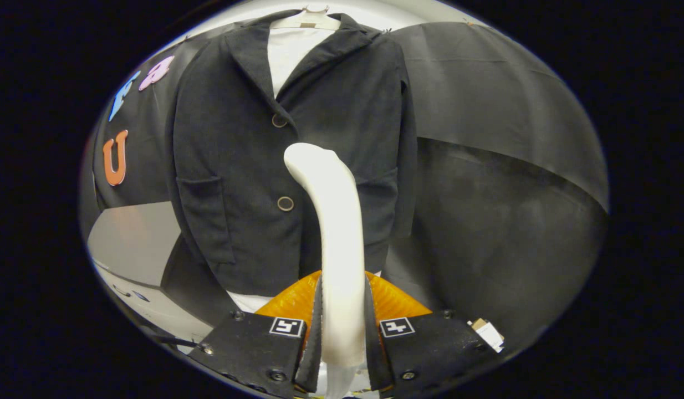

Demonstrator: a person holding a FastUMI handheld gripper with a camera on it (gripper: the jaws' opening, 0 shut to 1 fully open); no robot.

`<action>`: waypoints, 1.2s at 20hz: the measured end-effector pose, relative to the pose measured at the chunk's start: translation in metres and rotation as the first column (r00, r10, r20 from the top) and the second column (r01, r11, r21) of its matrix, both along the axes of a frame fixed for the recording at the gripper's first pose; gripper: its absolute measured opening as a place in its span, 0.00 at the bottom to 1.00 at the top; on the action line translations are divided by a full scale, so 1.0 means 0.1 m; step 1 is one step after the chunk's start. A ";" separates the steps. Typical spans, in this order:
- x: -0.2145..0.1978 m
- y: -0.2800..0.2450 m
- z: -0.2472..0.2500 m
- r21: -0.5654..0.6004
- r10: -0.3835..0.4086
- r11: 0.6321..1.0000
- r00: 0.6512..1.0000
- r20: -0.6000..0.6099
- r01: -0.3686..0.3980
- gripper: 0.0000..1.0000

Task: Iron the clothes twice with a garment steamer, once on the left side and once on the right side.

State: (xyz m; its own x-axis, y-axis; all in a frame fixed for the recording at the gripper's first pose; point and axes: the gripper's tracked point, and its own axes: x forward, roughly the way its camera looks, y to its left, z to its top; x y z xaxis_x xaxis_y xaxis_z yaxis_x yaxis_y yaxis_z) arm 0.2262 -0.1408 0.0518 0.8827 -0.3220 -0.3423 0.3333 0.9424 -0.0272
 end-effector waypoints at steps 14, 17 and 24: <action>-0.06 -0.05 -0.60 0.052 0.004 0.999 0.995 -0.104 0.002 0.37; -0.06 -0.03 -0.77 0.075 0.014 0.997 0.992 -0.128 -0.004 0.37; -0.10 0.01 -0.96 0.143 0.085 0.988 0.983 -0.164 -0.062 0.37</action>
